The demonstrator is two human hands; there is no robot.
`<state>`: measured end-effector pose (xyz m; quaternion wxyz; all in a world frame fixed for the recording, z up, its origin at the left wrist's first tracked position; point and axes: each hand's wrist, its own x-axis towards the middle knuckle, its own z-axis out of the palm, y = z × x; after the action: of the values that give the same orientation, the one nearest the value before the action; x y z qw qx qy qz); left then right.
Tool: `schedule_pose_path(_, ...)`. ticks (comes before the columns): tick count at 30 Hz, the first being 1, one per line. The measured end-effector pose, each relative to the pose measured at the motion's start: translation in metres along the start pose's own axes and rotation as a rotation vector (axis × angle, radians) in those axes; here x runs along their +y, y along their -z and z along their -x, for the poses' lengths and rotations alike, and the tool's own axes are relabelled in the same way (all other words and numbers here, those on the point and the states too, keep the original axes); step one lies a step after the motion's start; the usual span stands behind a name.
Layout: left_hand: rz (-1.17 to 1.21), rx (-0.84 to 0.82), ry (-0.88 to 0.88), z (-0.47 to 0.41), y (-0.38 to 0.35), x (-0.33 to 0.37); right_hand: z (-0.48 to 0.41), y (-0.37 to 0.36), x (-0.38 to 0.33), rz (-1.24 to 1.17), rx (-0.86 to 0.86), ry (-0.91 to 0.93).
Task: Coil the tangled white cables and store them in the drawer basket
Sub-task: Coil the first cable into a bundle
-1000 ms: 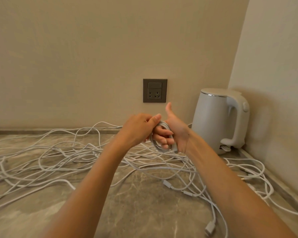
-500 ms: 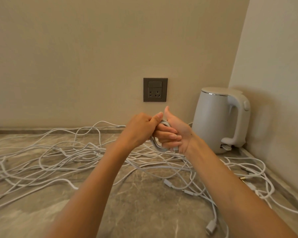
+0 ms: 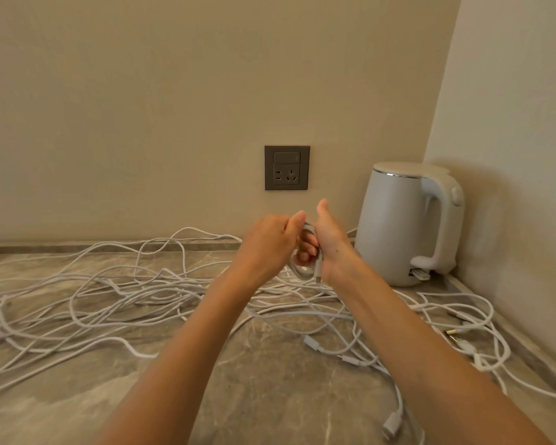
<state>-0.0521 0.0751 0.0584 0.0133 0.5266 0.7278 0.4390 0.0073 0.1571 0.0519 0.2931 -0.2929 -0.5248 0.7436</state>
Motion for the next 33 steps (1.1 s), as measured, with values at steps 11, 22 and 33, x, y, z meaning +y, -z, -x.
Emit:
schedule_pose_path(11, -0.037, 0.224, 0.021, -0.003, 0.006, -0.006, 0.003, -0.006, -0.007, -0.198, -0.188, 0.014)
schedule_pose_path(22, 0.103, 0.326, 0.092, -0.011, 0.015, -0.019, 0.011, -0.014, -0.001, -0.164, -0.246, 0.141)
schedule_pose_path(33, 0.047, 0.440, 0.011, -0.008, 0.032, -0.021, 0.005, -0.004, -0.005, 0.660, 0.004, 0.478)
